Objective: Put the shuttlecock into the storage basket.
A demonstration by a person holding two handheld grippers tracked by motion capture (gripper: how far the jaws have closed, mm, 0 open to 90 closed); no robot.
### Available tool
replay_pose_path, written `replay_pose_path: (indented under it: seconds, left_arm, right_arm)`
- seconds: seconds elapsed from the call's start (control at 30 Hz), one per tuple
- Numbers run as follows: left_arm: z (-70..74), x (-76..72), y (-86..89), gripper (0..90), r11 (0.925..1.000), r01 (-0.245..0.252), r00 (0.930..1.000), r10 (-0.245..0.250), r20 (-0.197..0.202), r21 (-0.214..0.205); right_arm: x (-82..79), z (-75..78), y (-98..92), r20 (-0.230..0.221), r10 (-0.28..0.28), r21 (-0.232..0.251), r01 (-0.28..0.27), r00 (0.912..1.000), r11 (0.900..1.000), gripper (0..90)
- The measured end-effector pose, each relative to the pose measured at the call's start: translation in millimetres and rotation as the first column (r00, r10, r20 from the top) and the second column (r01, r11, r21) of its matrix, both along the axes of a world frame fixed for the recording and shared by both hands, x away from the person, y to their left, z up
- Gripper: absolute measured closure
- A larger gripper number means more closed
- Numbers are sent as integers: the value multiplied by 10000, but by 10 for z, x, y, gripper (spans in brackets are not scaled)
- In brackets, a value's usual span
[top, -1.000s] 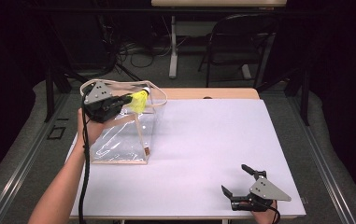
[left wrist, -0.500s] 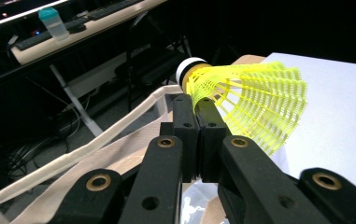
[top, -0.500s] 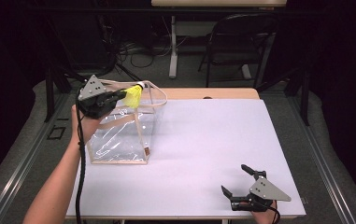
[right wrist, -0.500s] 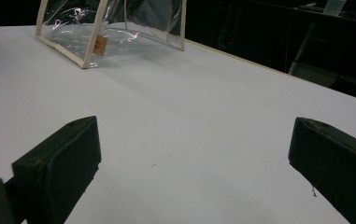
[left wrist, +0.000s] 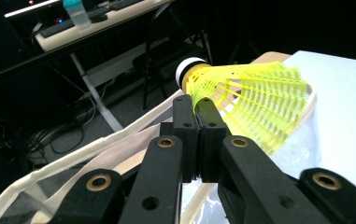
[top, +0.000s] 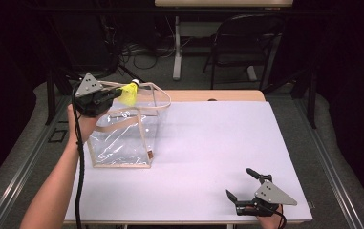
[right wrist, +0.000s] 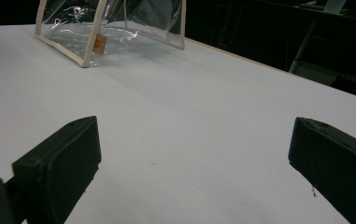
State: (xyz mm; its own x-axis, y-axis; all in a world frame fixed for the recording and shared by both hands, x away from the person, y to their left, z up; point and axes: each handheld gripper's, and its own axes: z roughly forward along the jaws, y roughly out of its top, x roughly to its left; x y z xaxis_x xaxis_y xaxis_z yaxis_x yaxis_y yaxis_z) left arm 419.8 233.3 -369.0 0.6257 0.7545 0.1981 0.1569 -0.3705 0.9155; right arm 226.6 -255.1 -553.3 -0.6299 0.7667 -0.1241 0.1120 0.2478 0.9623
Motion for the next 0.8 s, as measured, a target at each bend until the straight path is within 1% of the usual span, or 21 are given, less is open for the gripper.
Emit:
replay_pose_path:
  seconds: [0.03, 0.13, 0.17, 0.23, 0.3, 0.4, 0.43, 0.47, 0.7, 0.8]
  left_arm:
    - [-9, 13, 15, 890, 9999, -116, 9999, 116, -38, -6]
    - [-17, 24, 29, 890, 9997, -237, 9997, 237, -90, -52]
    - [-26, 34, 44, 890, 9991, -372, 9993, 370, -109, -203]
    - [-30, 38, 52, 890, 9988, -430, 9990, 427, -135, -218]
    - [-40, 50, 70, 890, 9978, -642, 9978, 640, -161, -154]
    - [-44, 57, 82, 890, 9971, -744, 9971, 742, -186, -126]
    - [-50, 64, 90, 890, 9964, -851, 9962, 849, -215, -48]
    - [-56, 68, 93, 890, 9959, -903, 9956, 901, -243, -54]
    - [-98, 109, 123, 890, 9927, -1203, 9917, 1207, -447, 131]
    - [-110, 119, 129, 890, 9914, -1301, 9903, 1305, -473, 116]
  right_arm:
    - [1, -2, 1, -37, -17, 4, 17, 10000, 10000, 20]
    - [2, -2, 2, -12, -2, -8, 2, 10000, 10000, 20]
    - [1, -1, 3, -12, 1, -16, -1, 10000, 10000, 20]
    - [1, -1, 3, -8, -1, -16, 1, 10000, 10000, 20]
    - [0, -1, 3, -27, -20, 11, 20, 10000, 10000, 20]
    - [-1, 1, 2, -4, -8, -8, 8, 10000, 10000, 20]
    - [-1, 1, 1, -14, 1, -20, -1, 10000, 10000, 20]
    - [-1, 0, 2, -12, -8, -3, 8, 10000, 10000, 20]
    - [0, -1, 2, -22, -18, 3, 18, 10000, 10000, 20]
    - [0, -1, 2, -22, -16, 10, 16, 10000, 10000, 20]
